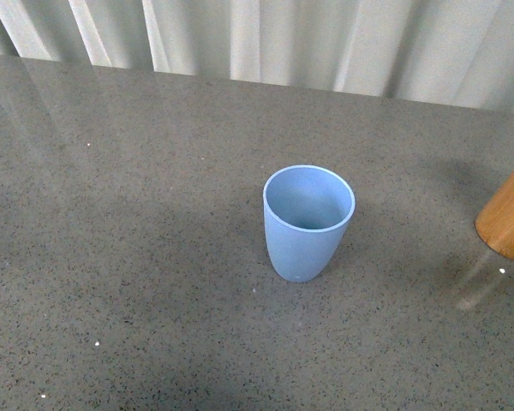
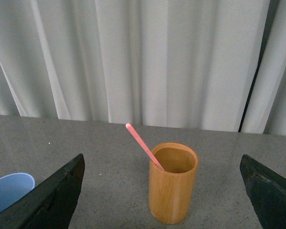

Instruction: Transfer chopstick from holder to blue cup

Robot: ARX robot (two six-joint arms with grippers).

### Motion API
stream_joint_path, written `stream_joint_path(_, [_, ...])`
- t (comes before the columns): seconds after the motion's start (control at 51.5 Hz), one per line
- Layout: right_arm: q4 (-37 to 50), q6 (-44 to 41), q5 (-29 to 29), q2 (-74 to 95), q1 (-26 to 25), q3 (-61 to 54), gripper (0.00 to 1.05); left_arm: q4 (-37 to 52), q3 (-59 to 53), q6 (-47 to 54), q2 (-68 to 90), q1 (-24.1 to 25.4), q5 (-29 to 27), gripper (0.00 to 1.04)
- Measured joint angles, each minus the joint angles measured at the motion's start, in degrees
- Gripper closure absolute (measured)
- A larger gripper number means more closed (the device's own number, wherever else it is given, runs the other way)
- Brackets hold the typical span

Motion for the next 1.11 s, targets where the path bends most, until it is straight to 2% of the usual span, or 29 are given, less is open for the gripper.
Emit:
stream_joint_path(0.563, [0.0,0.0,0.0,0.0,0.0,0.0,0.1,-11.54,0.0,0.0,-11.63,0.0,0.0,1.01])
stream_joint_path(0.622, [0.0,-0.02,0.0,0.0,0.0,0.0,0.1,-18.58,0.0,0.04,-16.83,0.0,0.07,1.01])
stream_joint_path(0.68, [0.0,0.0,0.0,0.0,0.0,0.0,0.1,-21.07,0.0,0.02,-19.71,0.0,0.09,1.01])
stream_joint_path(0.933, [0.0,0.0,0.0,0.0,0.0,0.0,0.1,-21.51,0.0,0.04,-21.24,0.0,0.11,1.01])
stream_joint_path(0.971, [0.0,0.0,0.0,0.0,0.0,0.0,0.1,-21.55,0.0,0.02,-21.24,0.0,0.13,0.95])
stream_joint_path(1.049, [0.0,0.0,0.0,0.0,0.0,0.0,0.1,-21.55,0.0,0.02,-21.29,0.0,0.11,0.76])
stream_joint_path(1.107, [0.0,0.0,0.0,0.0,0.0,0.0,0.1,-21.55,0.0,0.02,-21.27,0.0,0.11,0.67])
